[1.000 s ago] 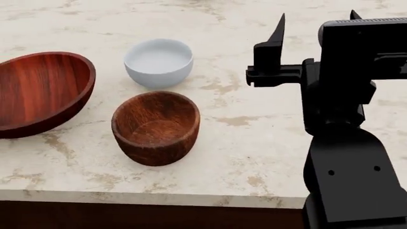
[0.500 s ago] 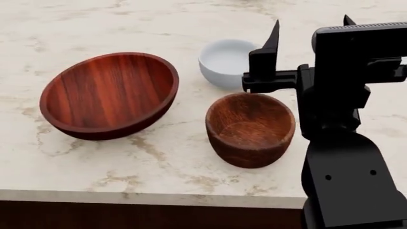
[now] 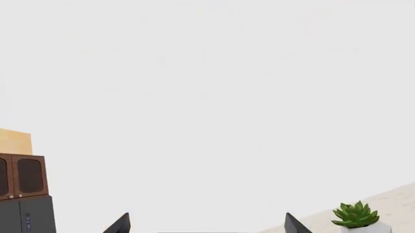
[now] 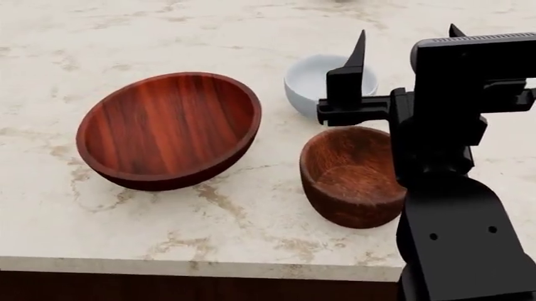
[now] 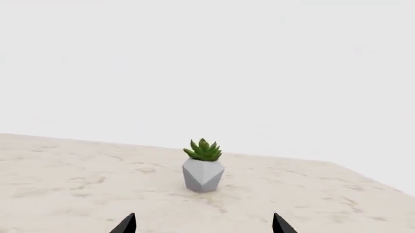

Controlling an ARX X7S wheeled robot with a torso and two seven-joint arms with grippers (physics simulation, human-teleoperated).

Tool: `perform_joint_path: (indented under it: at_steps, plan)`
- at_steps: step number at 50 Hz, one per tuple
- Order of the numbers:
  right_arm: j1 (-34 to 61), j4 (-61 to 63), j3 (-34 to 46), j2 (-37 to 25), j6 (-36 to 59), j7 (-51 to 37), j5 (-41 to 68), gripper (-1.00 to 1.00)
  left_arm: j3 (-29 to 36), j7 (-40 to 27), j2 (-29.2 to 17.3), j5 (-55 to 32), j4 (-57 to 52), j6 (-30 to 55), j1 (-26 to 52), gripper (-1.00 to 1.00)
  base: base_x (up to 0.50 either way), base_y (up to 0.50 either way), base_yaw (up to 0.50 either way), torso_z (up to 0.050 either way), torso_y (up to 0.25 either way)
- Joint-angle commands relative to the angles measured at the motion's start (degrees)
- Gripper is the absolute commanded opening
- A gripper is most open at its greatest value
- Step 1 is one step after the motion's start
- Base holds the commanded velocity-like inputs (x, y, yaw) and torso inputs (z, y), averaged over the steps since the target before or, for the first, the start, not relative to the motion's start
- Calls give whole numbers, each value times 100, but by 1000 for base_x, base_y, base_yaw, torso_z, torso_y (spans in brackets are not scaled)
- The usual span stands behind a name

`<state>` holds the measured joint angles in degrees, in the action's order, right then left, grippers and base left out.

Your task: Stack the bowls from largest to smallest.

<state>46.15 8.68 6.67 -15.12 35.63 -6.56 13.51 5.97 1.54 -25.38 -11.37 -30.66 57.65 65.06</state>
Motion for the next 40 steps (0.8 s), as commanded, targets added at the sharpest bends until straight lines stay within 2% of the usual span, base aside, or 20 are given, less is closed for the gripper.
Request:
perform_joint_path:
  at_steps: [1,36,40]
  plan:
    - [0,-3,-134,78,0,90,-32,100,-163,83,130,47,64,-92,-28,100,281,0,0,0,0]
    - [19,36,-17,28,29,64,46,100,-173,71,50,-20,-44,43,104,100,320,0,0,0,0]
    - [2,41,11,15,57,46,37,100,-177,71,48,-25,-33,15,88,100,0,0,0,0,4]
